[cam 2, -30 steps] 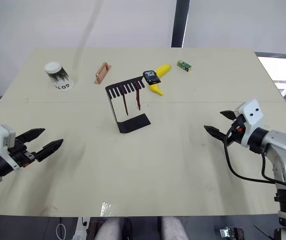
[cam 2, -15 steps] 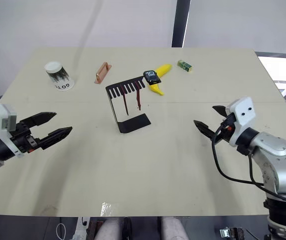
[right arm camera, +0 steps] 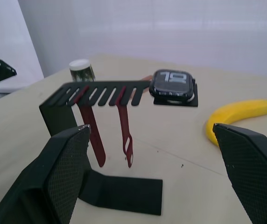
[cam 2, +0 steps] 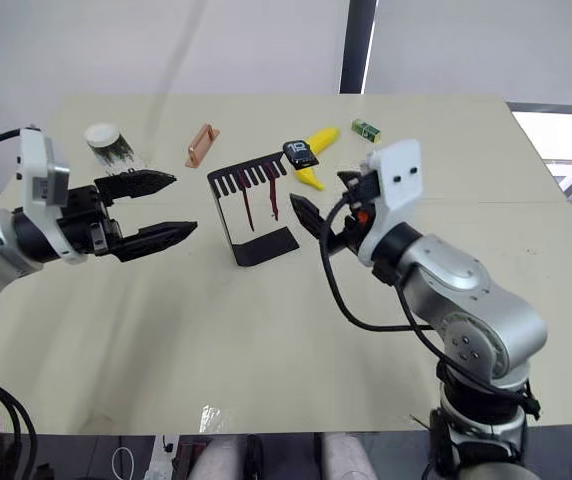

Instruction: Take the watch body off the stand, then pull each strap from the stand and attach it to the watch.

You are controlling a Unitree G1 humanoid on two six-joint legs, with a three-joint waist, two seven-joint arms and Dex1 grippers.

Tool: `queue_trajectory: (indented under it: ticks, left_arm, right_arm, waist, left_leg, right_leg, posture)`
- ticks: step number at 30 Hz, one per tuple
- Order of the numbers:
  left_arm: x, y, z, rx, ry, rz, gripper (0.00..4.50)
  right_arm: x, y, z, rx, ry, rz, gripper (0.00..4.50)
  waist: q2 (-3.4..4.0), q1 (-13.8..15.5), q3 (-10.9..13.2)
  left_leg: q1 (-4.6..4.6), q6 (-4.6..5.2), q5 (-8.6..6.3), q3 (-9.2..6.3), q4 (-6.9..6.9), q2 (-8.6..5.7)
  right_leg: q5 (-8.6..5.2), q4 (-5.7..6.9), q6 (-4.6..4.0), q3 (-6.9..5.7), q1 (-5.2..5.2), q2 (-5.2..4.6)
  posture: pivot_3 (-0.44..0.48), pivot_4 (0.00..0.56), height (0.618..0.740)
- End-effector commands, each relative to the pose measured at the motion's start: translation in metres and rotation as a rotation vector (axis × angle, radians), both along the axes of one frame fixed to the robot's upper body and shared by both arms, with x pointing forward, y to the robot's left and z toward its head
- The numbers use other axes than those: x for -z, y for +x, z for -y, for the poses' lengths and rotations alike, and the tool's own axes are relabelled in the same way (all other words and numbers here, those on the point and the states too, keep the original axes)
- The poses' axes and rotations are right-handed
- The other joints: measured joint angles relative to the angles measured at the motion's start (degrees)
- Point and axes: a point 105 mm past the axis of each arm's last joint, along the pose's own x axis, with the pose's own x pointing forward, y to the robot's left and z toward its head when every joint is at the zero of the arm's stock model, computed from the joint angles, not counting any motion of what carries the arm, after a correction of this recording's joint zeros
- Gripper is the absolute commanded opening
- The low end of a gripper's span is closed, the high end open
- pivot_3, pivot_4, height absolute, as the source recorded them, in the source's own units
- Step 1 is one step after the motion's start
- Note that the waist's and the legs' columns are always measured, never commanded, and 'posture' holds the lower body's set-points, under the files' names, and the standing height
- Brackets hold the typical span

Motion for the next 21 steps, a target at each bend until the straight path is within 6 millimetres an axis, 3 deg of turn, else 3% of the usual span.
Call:
queue_trajectory:
  ticks: [1, 7, 21]
  left_arm:
    - [-0.010, 0.002, 0.000, 0.001, 0.001, 0.062, 4.50]
    - [-0.016, 0.007, 0.002, 0.001, -0.017, 0.102, 4.50]
    - [-0.014, 0.009, 0.008, 0.005, -0.012, 0.116, 4.50]
  right_arm:
    - [-0.009, 0.005, 0.002, 0.055, 0.026, -0.006, 4.44]
    - [-0.026, 0.020, -0.006, 0.097, 0.019, 0.004, 4.44]
    - [-0.033, 0.032, -0.024, 0.099, 0.033, -0.037, 4.44]
  waist:
    - [0.00, -0.3, 0.0]
    - [0.00, -1.1, 0.0]
    - [0.00, -1.9, 0.0]
  left_leg:
    - [0.00, 0.00, 0.00, 0.00, -0.01, 0.00]
    - [-0.04, 0.00, 0.00, -0.01, -0.02, -0.01]
    - [-0.07, 0.00, 0.00, -0.05, -0.08, 0.00]
  right_leg:
    - [0.00, 0.01, 0.00, 0.00, 0.00, -0.01]
    - [0.00, 0.01, 0.00, -0.01, -0.03, -0.01]
    - [0.00, 0.06, 0.00, -0.04, -0.09, 0.00]
  posture:
    - [0.000, 0.150, 0.740]
    - [0.000, 0.150, 0.740]
    - [0.000, 0.150, 0.740]
